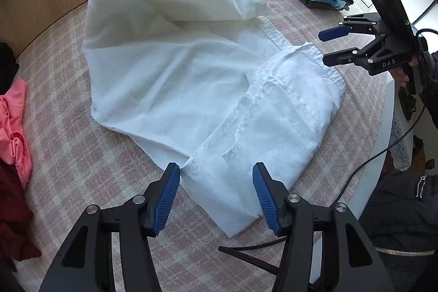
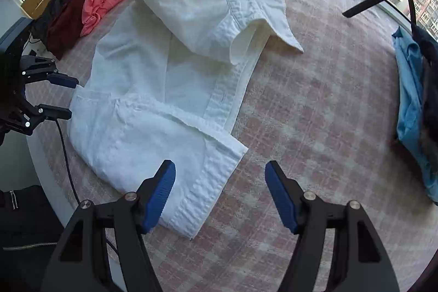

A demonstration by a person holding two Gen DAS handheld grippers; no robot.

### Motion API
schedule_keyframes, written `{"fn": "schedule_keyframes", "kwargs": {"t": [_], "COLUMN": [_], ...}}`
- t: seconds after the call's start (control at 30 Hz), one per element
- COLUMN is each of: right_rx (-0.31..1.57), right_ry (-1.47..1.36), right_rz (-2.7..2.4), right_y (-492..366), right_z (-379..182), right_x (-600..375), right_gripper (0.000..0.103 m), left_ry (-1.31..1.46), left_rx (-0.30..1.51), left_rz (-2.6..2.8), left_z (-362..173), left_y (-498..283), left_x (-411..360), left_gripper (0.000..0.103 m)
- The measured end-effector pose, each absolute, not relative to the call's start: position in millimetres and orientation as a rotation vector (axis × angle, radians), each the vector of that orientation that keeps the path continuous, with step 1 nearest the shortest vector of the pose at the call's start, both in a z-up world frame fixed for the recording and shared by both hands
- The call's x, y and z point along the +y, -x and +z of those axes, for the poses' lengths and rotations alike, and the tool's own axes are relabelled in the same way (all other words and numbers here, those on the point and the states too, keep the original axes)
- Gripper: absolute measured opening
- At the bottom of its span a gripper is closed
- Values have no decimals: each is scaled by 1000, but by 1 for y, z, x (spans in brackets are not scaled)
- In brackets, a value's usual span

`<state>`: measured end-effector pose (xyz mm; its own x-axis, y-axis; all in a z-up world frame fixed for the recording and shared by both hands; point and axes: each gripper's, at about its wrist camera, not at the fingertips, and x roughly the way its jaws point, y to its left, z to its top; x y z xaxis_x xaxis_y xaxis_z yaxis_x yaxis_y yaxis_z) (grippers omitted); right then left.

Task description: Fold clothes

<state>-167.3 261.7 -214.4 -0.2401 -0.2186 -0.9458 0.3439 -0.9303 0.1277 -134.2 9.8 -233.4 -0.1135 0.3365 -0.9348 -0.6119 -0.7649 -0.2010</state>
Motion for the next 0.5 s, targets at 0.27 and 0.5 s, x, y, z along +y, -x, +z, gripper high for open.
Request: {"fn": "schedule_keyframes", "kwargs": {"t": [0.27, 0.5], "right_rx": [100, 88], "right_ry": [-1676, -1666], "right_rz": [-2200, -2113], "right_y": [168, 160], "right_z": [-232, -236], "right_x": [262, 249], "right_gripper": [67, 57], "left_ry": [1550, 1535], "left_rx": [336, 307], "left_rz": [1939, 1979], "left_z": [-243, -239], "left_y": [130, 126], "left_x": [25, 26], "left_gripper": [54, 32]}}
